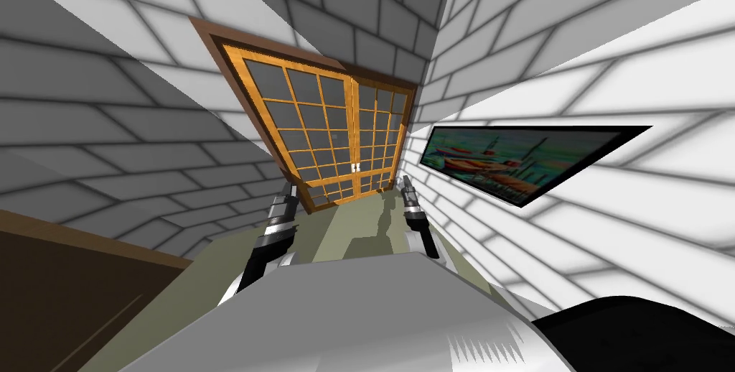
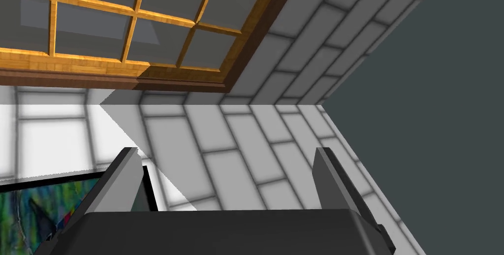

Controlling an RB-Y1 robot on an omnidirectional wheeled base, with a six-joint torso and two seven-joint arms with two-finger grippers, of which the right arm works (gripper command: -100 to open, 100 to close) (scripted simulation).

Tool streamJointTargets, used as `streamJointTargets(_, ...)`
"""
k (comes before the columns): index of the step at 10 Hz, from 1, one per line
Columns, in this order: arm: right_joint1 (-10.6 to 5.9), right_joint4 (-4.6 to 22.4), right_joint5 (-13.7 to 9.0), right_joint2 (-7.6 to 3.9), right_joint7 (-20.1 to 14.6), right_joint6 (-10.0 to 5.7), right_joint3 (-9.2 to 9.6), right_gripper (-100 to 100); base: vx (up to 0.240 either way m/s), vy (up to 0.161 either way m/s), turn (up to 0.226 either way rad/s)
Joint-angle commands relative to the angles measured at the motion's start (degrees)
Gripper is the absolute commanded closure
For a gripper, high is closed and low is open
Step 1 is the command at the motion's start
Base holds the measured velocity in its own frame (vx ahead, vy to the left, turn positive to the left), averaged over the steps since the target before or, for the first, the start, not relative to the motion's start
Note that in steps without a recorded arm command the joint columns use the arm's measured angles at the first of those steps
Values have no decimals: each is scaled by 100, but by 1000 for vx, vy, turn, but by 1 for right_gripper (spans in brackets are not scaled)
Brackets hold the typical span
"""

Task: Pull the door open

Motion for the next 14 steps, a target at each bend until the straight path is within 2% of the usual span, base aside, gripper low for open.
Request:
streamJointTargets(1,-60,195,26,-31,196,-60,6,-100,80,40,4)
streamJointTargets(14,-656,1986,228,-252,1819,-546,1,-100,100,33,6)
